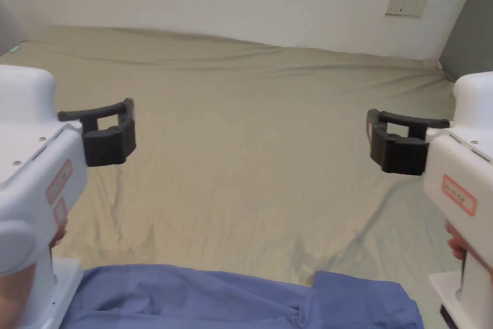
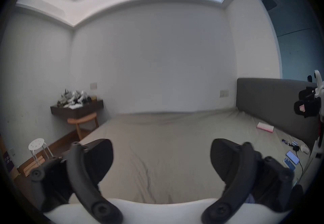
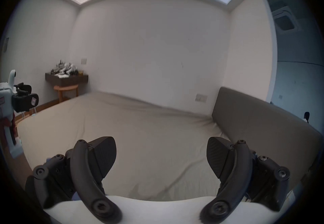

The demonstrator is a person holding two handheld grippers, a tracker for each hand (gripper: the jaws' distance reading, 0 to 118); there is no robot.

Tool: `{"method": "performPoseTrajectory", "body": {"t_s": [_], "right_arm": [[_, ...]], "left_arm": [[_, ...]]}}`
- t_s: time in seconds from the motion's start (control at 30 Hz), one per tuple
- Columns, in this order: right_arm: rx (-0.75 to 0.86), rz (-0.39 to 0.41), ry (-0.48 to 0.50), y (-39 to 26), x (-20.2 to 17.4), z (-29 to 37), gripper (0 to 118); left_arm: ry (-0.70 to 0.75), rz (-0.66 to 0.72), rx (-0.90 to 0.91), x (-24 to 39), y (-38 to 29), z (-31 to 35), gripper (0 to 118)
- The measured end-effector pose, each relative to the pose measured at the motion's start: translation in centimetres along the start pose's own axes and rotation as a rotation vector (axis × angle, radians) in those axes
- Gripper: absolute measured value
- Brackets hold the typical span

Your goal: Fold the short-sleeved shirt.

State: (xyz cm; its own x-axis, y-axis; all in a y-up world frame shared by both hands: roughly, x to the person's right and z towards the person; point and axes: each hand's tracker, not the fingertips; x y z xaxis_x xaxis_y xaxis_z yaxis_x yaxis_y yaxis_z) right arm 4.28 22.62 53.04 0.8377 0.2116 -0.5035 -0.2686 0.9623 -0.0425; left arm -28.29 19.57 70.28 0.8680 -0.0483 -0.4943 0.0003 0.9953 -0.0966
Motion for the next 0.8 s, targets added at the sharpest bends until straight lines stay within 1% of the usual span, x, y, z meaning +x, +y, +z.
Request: {"method": "performPoseTrajectory", "body": {"t_s": [0.03, 0.1, 0.13, 0.17, 0.2, 0.23, 0.27, 0.3, 0.4, 0.6, 0.8], "right_arm": [[0.007, 0.005, 0.016, 0.1, -0.9, 0.3, 108], [0.008, 0.017, 0.031, 0.0, -2.5, 0.3, 99], [0.016, 0.029, 0.044, -0.1, -3.3, 0.4, 87], [0.022, 0.038, 0.054, -0.3, -3.9, 0.6, 54], [0.029, 0.046, 0.053, -0.7, -4.7, 0.5, 19], [0.047, 0.07, 0.013, -1.1, -5.2, 0.6, 2], [0.05, 0.057, 0.024, -1.6, -5.7, 0.7, 2], [0.05, 0.072, 0.027, -1.7, -5.9, 0.7, 2], [0.048, 0.091, 0.022, -2.3, -6.7, 0.7, 2], [0.058, 0.109, -0.014, -2.4, -6.5, 0.7, 2], [0.053, 0.128, -0.024, -2.9, -6.6, 0.0, 2]], "left_arm": [[-0.007, -0.009, 0.022, 0.8, 0.3, 0.3, 96], [0.001, -0.033, 0.06, 2.5, 0.6, 1.1, 50], [-0.002, -0.045, 0.07, 3.3, 0.7, 1.5, 29], [-0.008, -0.054, 0.08, 3.5, 0.3, 1.3, 12], [-0.016, -0.07, 0.083, 4.2, 0.1, 1.5, 11], [-0.02, -0.085, 0.083, 4.8, -0.1, 1.7, 10], [-0.018, -0.091, 0.082, 5.4, -0.3, 1.8, 2], [-0.018, -0.106, 0.086, 5.8, -0.8, 1.7, 0], [-0.004, -0.148, 0.097, 6.7, -1.3, 1.9, 0], [-0.005, -0.129, 0.096, 6.5, -0.9, 1.3, 0], [-0.005, -0.131, 0.057, 5.9, -1.7, -0.2, 0]]}}
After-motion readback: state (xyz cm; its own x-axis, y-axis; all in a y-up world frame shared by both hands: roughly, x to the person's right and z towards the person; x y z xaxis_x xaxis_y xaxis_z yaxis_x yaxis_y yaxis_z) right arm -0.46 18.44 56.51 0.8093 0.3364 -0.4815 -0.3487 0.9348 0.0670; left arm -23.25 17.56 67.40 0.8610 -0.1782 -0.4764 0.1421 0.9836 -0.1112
